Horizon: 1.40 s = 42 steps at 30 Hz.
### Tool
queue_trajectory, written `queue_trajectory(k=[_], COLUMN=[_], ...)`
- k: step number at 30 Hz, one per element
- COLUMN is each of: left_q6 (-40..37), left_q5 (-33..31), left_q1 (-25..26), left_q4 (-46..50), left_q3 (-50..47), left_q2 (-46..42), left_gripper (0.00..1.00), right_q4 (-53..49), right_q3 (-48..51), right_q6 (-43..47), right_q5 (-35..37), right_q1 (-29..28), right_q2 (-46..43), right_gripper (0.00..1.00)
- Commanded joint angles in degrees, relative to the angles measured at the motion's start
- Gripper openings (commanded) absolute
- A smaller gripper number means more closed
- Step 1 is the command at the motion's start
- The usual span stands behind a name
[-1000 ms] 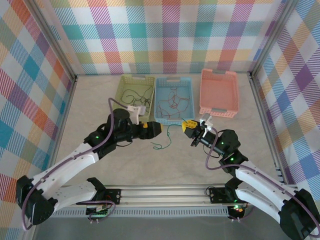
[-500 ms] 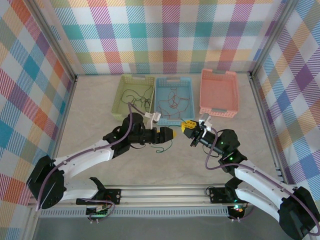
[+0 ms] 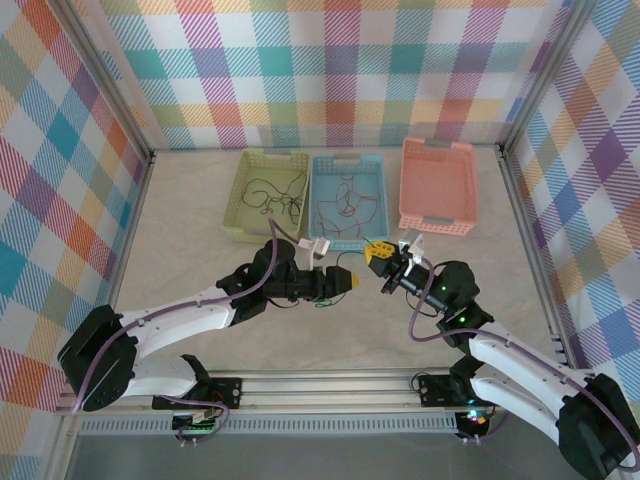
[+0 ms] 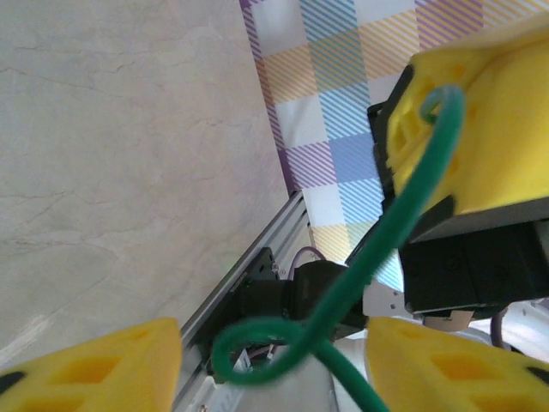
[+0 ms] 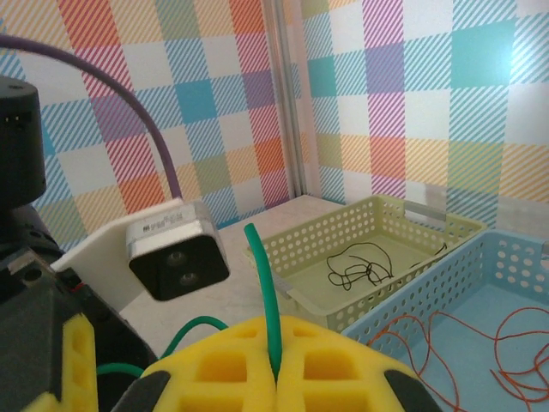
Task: Untangle the cables
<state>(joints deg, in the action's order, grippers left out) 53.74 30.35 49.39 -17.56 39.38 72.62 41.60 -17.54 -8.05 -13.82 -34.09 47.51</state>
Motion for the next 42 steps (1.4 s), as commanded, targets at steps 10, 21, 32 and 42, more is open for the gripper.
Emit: queue_trajectory(k=[10, 21, 32, 42], left_q6=[-0.01, -2.54, -7.93, -12.09], left_q5=[1.83, 1.53, -1.74, -6.54], left_q1=[0.89, 1.05, 1.04, 0.87], left_q4=[-3.00, -1.32, 6.50, 14.68], left_q3=[-4.58, -6.46, -5.13, -6.81], left_q2=[-0.54, -1.03, -4.59, -11.37], left_gripper=[0.34, 0.16, 0.00, 0.00], right_q4=[3.13, 2.56, 1.64, -0.83], right_q3=[0.66, 0.93, 0.84, 0.99], right_q6=[0.77, 0.76, 0.94, 1.02], right_q5=[3.71, 5.72, 6.35, 12.28], right_q1=[0.25, 0.25, 0.25, 0.32], right_q2=[-1.60, -2.57, -2.86, -4.34], right_gripper=[0.00, 0.00, 0.00, 0.00])
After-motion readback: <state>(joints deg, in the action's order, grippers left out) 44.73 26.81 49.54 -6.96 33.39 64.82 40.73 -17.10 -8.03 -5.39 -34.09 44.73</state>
